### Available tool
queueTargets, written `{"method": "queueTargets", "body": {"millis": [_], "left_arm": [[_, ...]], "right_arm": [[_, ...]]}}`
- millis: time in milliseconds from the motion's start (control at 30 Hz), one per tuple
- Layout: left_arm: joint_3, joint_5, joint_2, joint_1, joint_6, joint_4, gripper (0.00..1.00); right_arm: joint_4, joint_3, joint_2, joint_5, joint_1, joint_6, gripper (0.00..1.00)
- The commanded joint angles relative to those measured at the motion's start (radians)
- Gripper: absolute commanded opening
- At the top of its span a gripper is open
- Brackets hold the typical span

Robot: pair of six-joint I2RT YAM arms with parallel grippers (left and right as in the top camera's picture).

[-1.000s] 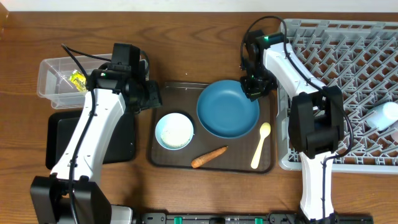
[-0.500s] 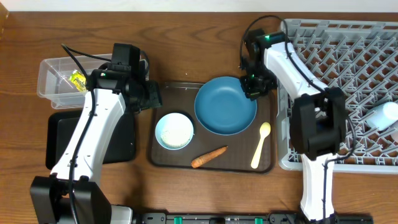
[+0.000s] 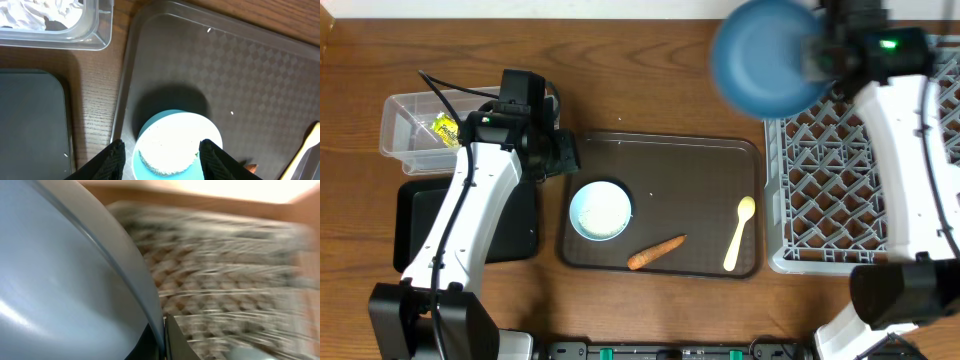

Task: Sort waste into correct bins and load items into the dishwasher rack
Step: 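Lift the blue plate and carry it right over the rack, then lower the blue plate into the rack and open the right gripper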

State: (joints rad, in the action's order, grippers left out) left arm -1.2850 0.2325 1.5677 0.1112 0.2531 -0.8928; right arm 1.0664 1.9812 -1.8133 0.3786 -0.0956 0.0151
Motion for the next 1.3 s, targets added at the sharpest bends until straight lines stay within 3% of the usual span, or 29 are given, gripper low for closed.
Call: {"method": "queueTargets", "body": {"millis": [0, 200, 300, 800, 1267], "left_arm": [[-0.007, -0.01, 0.0, -0.003, -0.017, -0.004, 0.5], [-0.007, -0.01, 0.0, -0.003, -0.016, -0.004, 0.51], [-0.007, -0.01, 0.0, -0.003, -0.016, -0.004, 0.5], [-0.007, -0.009, 0.0, -0.003, -0.016, -0.005, 0.5], [-0.007, -0.009, 0.0, -0.003, -0.016, -0.012, 0.51]], "right_arm": [[-0.031, 0.002, -0.008, 0.3, 0.061, 0.007, 0.01], [-0.079, 0.001, -0.012, 0.689, 0.165, 0.176, 0.01], [-0.132, 0.0, -0.016, 0.744, 0.223, 0.187, 0.01], [-0.219, 0.0, -0.17, 0.755, 0.451, 0.186, 0.01], [-0.27, 0.0, -0.348, 0.677, 0.465, 0.153, 0.01]]}}
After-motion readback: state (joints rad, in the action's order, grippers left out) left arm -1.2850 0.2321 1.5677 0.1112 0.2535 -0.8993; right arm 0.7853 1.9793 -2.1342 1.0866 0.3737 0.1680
